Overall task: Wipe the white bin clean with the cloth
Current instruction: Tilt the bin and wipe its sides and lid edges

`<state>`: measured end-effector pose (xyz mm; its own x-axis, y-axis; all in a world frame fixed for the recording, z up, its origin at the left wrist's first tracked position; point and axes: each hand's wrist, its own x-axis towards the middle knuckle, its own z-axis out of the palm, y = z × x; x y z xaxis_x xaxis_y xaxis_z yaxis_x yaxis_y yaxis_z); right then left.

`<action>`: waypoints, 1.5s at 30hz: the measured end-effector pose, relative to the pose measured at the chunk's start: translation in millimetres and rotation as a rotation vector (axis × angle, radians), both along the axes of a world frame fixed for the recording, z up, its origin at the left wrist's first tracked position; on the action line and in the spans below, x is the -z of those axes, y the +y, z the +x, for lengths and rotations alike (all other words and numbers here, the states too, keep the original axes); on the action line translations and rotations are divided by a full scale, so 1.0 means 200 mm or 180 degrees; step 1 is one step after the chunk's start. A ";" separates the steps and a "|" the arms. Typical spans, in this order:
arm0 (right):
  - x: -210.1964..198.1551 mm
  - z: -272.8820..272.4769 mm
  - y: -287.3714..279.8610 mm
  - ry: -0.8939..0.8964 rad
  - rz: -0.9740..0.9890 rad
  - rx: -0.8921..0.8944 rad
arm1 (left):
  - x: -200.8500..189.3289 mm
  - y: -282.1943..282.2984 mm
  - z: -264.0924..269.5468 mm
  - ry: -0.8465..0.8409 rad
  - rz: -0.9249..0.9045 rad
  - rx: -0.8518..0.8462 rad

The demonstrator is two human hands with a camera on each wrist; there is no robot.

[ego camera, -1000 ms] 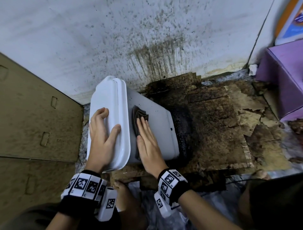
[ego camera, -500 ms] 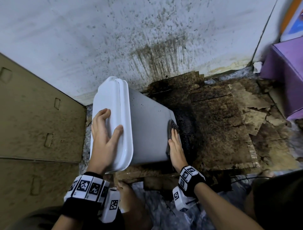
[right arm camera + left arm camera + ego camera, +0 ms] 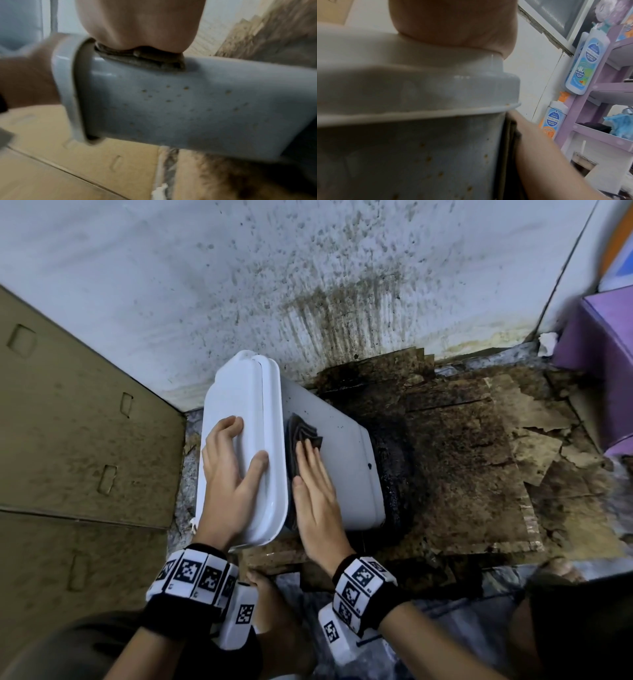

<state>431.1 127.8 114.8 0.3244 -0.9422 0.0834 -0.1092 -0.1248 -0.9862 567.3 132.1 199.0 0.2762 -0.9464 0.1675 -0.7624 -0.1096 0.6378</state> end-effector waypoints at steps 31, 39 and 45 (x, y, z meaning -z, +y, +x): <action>-0.01 -0.03 -0.15 -0.0409 0.0520 -0.0301 | -0.01 -0.03 -0.02 -0.0016 0.0063 0.0048; -0.04 0.03 -0.42 0.0042 0.0149 -0.0931 | 0.00 -0.03 0.01 -0.0002 0.0074 0.0063; 0.01 0.07 -0.52 0.0271 -0.0182 -0.0999 | 0.01 -0.01 0.03 0.0053 0.0081 0.0072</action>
